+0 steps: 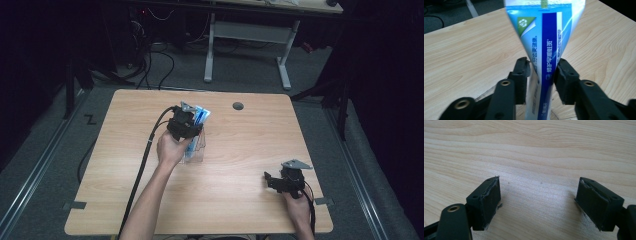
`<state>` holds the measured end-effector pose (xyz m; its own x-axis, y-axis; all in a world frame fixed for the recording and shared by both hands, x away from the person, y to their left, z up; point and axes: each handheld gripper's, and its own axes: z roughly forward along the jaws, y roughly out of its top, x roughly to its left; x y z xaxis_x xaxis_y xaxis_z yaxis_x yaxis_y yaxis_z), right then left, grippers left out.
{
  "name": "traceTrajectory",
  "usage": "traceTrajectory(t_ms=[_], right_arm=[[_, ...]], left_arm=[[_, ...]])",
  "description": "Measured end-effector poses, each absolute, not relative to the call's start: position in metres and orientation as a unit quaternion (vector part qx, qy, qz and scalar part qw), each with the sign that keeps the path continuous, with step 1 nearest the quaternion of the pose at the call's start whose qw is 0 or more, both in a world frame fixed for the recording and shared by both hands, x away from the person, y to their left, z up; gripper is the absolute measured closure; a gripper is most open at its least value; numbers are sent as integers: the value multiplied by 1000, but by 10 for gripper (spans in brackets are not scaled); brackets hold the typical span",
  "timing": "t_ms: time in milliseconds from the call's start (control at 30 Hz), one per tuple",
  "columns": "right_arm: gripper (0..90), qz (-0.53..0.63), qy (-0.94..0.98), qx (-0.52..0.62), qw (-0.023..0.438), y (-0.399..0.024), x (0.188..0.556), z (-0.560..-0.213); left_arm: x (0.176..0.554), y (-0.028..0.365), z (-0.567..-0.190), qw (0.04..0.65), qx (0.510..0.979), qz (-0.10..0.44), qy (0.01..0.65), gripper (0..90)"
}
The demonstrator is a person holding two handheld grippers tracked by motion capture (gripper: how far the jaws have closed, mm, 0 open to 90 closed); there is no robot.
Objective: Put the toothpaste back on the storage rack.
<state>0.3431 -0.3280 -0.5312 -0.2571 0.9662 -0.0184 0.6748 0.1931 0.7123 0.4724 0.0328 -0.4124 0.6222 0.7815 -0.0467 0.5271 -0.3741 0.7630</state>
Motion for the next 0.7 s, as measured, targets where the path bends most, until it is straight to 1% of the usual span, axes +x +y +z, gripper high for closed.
traceTrajectory(t_ms=[133, 233, 300, 700], right_arm=[[196, 301, 733, 559, 242, -328, 343, -531], [196, 301, 733, 559, 242, -328, 343, -531], [196, 301, 733, 559, 242, -328, 343, -531], [195, 301, 734, 559, 242, -328, 343, -531]], left_arm=[[471, 34, -410, 391, 811, 169, 402, 568], [470, 36, -408, 391, 810, 172, 403, 546], [470, 37, -407, 390, 809, 175, 404, 511], [464, 53, -399, 403, 796, 191, 409, 495]])
